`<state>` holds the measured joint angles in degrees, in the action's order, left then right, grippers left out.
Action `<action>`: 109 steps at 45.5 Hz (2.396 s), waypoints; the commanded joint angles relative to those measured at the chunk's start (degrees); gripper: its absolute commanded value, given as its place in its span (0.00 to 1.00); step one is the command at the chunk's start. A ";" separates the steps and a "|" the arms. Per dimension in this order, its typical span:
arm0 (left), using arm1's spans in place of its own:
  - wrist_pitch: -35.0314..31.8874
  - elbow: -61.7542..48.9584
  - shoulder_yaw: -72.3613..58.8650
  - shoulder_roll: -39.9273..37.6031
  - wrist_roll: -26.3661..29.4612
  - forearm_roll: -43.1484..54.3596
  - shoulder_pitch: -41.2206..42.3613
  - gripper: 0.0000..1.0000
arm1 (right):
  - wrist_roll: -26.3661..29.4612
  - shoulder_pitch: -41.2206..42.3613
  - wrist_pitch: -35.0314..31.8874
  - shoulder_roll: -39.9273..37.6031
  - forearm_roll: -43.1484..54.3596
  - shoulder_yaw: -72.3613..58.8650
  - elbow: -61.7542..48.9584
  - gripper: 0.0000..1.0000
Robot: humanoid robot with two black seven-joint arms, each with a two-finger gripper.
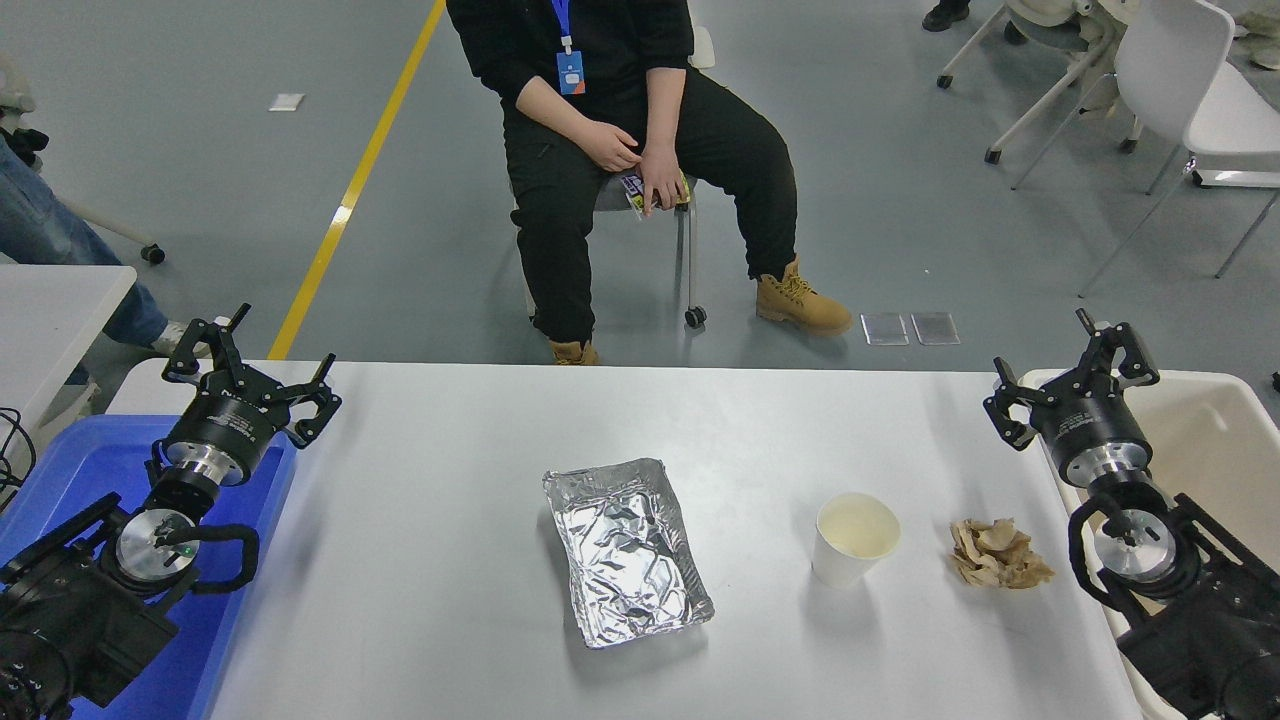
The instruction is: Clean the table surface
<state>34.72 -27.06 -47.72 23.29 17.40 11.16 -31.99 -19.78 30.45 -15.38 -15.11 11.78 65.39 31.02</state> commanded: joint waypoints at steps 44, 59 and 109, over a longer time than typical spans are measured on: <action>0.00 0.08 0.00 0.00 0.09 0.00 -0.01 1.00 | 0.00 0.13 0.00 -0.10 0.00 0.00 -0.26 0.98; 0.00 0.08 0.00 0.00 0.00 0.00 -0.01 1.00 | 0.00 -0.48 -0.18 -0.10 0.00 -0.18 -0.17 0.98; 0.00 0.08 0.00 0.00 0.09 0.00 -0.01 1.00 | 0.62 17.17 -5.71 -18.72 0.18 -50.94 0.00 0.98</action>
<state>34.71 -26.99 -47.72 23.29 17.42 11.16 -31.99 -19.33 36.62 -17.99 -25.95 12.39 44.83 31.20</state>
